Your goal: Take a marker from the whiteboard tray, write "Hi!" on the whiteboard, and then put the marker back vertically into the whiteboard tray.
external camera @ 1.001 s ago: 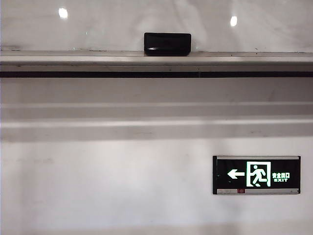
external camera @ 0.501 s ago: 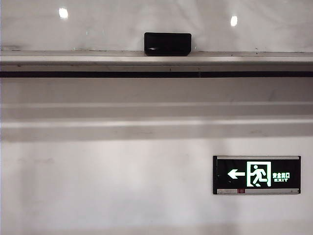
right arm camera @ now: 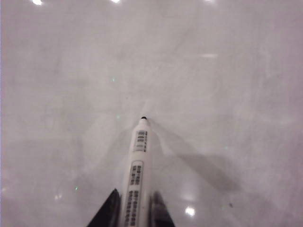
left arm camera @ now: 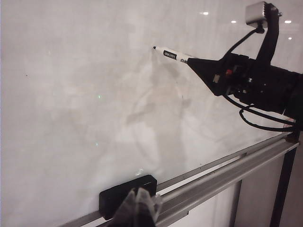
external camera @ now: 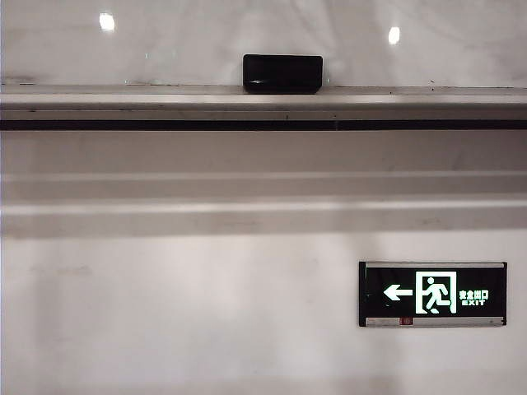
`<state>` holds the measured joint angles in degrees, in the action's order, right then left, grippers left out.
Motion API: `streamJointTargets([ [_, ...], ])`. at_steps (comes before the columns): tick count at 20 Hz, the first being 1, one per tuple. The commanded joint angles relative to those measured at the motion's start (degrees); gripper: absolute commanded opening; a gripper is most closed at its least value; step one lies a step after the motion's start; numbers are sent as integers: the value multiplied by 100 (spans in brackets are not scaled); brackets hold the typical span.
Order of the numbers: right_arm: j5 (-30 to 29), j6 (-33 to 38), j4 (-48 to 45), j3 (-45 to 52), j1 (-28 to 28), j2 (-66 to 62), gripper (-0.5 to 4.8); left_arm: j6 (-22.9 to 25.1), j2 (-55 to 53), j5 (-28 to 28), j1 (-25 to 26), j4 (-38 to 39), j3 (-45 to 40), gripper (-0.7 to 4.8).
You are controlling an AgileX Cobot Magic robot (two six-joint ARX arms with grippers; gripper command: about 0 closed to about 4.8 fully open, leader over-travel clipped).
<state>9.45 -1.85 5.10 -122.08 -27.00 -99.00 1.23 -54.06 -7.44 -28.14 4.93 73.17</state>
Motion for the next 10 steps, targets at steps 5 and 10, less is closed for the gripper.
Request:
streamJointTargets([
  [5,118,-271,-212,-42,0,-83,-2,-22,13,-11,2,-74,26,-6],
  [10,118,-269,28,-42,0,-92,-1,-22,13,-9,2,-76,26,-6],
])
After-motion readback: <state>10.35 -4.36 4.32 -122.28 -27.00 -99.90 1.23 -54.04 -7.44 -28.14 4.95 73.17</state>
